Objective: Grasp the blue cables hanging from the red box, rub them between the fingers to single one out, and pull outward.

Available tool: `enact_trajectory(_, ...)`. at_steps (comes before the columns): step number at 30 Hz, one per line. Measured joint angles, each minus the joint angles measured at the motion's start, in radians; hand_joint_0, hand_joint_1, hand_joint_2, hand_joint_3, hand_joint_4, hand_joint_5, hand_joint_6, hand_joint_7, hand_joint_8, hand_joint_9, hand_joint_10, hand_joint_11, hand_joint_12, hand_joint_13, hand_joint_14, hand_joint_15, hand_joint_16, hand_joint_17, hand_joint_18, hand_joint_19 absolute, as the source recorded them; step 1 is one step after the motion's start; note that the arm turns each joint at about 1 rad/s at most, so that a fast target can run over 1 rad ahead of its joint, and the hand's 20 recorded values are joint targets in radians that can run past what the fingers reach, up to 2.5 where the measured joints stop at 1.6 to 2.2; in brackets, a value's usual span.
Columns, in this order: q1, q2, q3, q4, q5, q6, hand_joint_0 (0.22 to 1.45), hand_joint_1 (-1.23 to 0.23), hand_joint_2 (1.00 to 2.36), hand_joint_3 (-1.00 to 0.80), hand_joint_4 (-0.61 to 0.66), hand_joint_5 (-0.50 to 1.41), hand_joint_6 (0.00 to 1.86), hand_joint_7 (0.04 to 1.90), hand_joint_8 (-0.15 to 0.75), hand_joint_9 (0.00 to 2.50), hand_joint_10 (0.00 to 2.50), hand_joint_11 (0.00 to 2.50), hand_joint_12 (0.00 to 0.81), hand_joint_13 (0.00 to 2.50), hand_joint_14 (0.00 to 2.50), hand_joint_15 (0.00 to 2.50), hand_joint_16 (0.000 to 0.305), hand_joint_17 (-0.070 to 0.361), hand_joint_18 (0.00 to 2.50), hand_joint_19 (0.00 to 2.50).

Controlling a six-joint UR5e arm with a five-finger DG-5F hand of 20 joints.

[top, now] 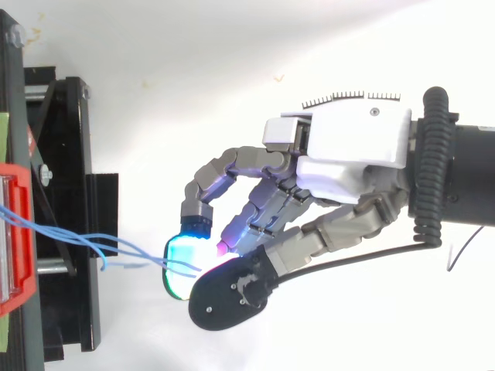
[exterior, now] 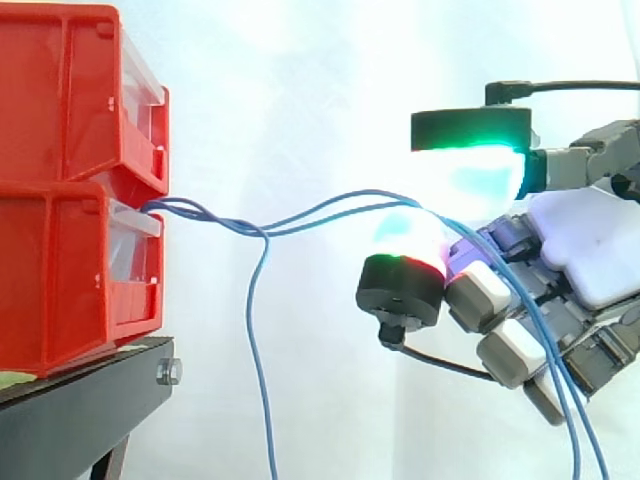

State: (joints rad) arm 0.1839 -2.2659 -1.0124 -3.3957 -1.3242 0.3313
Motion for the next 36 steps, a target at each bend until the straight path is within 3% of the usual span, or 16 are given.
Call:
enact_trajectory(2,0.000,0.000,0.000,0.000,-0.001,0.001,0.78,-0.88,1.00,-0.50,0.05,-0.21,0.91,0.86,0.235,0.94,0.02,0.71,0.337,0.96,0.03,0.65,0.045,0.101,0.83,0.54)
enact_trajectory(8,0.000,0.000,0.000,0.000,-0.001,0.001,0.77,-0.89,1.00,-0.50,0.05,-0.19,0.91,0.86,0.226,0.97,0.02,0.73,0.330,0.98,0.03,0.66,0.043,0.098,0.84,0.53)
enact_trajectory(13,-0.003,0.000,0.000,-0.002,-0.001,0.002,0.62,-0.88,1.00,-0.50,0.07,-0.18,0.92,0.89,0.241,1.03,0.02,0.73,0.331,1.01,0.03,0.69,0.043,0.096,0.85,0.57)
enact_trajectory(16,-0.006,0.000,0.000,-0.002,-0.001,0.002,0.51,-0.82,1.00,-0.50,0.08,-0.17,0.92,0.89,0.266,1.07,0.02,0.72,0.361,1.05,0.03,0.69,0.048,0.108,0.90,0.60)
enact_trajectory(19,-0.008,0.000,0.000,-0.003,-0.003,0.001,0.48,-0.73,1.00,-0.50,0.09,-0.16,0.91,0.90,0.280,1.10,0.02,0.71,0.376,1.07,0.03,0.70,0.051,0.115,0.92,0.60)
enact_trajectory(21,-0.009,0.000,0.000,-0.004,-0.006,0.001,0.52,-0.69,1.00,-0.50,0.08,-0.16,0.90,0.92,0.269,1.10,0.02,0.71,0.365,1.06,0.03,0.70,0.048,0.109,0.89,0.62)
enact_trajectory(22,-0.009,0.000,0.000,-0.005,-0.007,0.000,0.61,-0.70,1.00,-0.50,0.07,-0.16,0.90,0.96,0.256,1.09,0.02,0.72,0.348,1.04,0.03,0.71,0.046,0.102,0.87,0.64)
enact_trajectory(27,-0.011,0.000,0.000,-0.008,-0.018,0.000,0.66,-0.79,1.01,-0.31,-0.01,-0.17,0.92,1.00,0.262,1.06,0.02,0.72,0.350,1.03,0.03,0.70,0.045,0.102,0.87,0.62)
enact_trajectory(30,-0.013,0.000,0.000,-0.014,-0.021,-0.001,0.71,-0.83,1.02,-0.28,-0.09,-0.18,0.93,1.03,0.264,1.05,0.02,0.73,0.341,1.03,0.03,0.68,0.045,0.101,0.87,0.59)
enact_trajectory(32,-0.015,0.000,0.000,-0.018,-0.022,-0.001,0.74,-0.84,1.01,-0.32,-0.11,-0.18,0.94,1.09,0.255,1.04,0.02,0.72,0.340,1.02,0.03,0.68,0.044,0.100,0.86,0.59)
enact_trajectory(36,-0.022,0.000,0.001,-0.033,-0.029,0.000,0.77,-0.83,1.00,-0.46,-0.14,-0.19,0.94,1.00,0.236,1.06,0.02,0.73,0.333,1.03,0.03,0.67,0.044,0.098,0.87,0.59)
